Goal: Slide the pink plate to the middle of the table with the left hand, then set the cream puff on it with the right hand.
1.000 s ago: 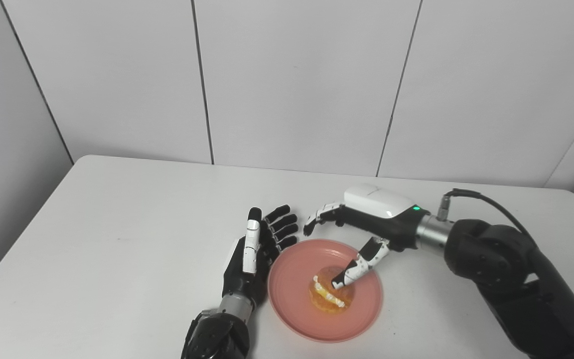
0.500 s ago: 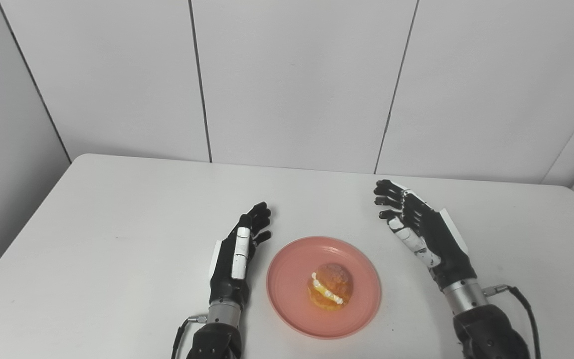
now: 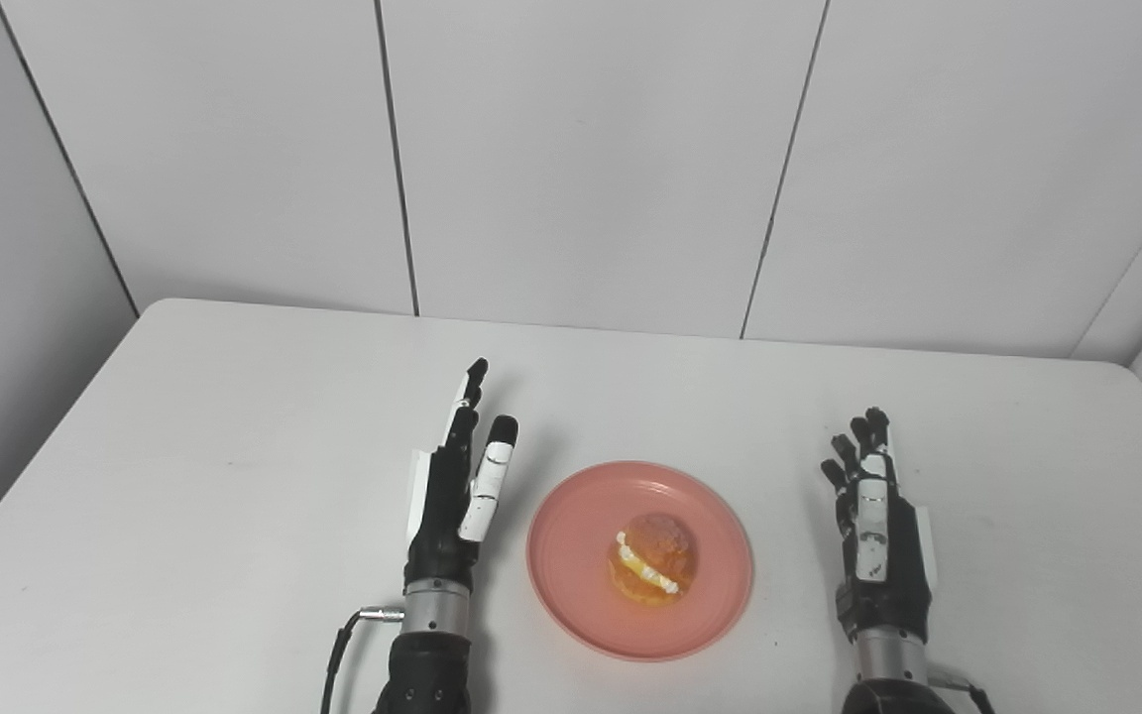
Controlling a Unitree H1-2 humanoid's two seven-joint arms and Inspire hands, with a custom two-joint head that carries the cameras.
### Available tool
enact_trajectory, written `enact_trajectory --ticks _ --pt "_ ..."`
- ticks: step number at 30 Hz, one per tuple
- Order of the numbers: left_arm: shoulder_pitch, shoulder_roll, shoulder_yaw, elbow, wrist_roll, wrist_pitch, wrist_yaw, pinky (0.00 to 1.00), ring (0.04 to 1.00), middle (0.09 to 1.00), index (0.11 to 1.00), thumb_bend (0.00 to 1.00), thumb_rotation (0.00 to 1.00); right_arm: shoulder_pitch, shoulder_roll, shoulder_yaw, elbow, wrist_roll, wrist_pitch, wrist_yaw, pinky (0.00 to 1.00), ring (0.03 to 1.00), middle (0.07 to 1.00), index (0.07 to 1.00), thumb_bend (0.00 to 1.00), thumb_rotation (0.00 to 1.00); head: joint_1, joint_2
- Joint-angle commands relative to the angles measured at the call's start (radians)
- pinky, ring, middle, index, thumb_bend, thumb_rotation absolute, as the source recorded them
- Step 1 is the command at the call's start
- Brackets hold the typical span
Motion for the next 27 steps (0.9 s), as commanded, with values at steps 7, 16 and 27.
enact_trajectory --ticks 7,16,27 --pt "0.023 0.074 0.007 -0.078 -0.141 0.116 -0.141 1.00 1.000 1.000 0.986 0.72 1.00 0.037 0.023 0.069 -0.011 -0.111 -0.036 -0.065 1.00 1.000 1.000 1.000 0.86 1.00 -0.104 0.048" --pt "0.014 0.084 0.018 -0.095 -0.199 0.133 -0.168 1.00 1.000 1.000 1.000 0.72 1.00 0.038 0.036 0.084 -0.025 -0.101 0.006 -0.074 1.00 1.000 1.000 0.993 0.82 1.00 -0.130 0.061" --pt "0.014 0.056 0.038 -0.091 -0.260 0.131 -0.184 1.00 1.000 1.000 1.000 0.75 1.00 0.059 0.033 0.098 -0.066 -0.090 0.056 -0.069 0.99 0.979 0.974 0.956 0.81 0.97 -0.118 0.064"
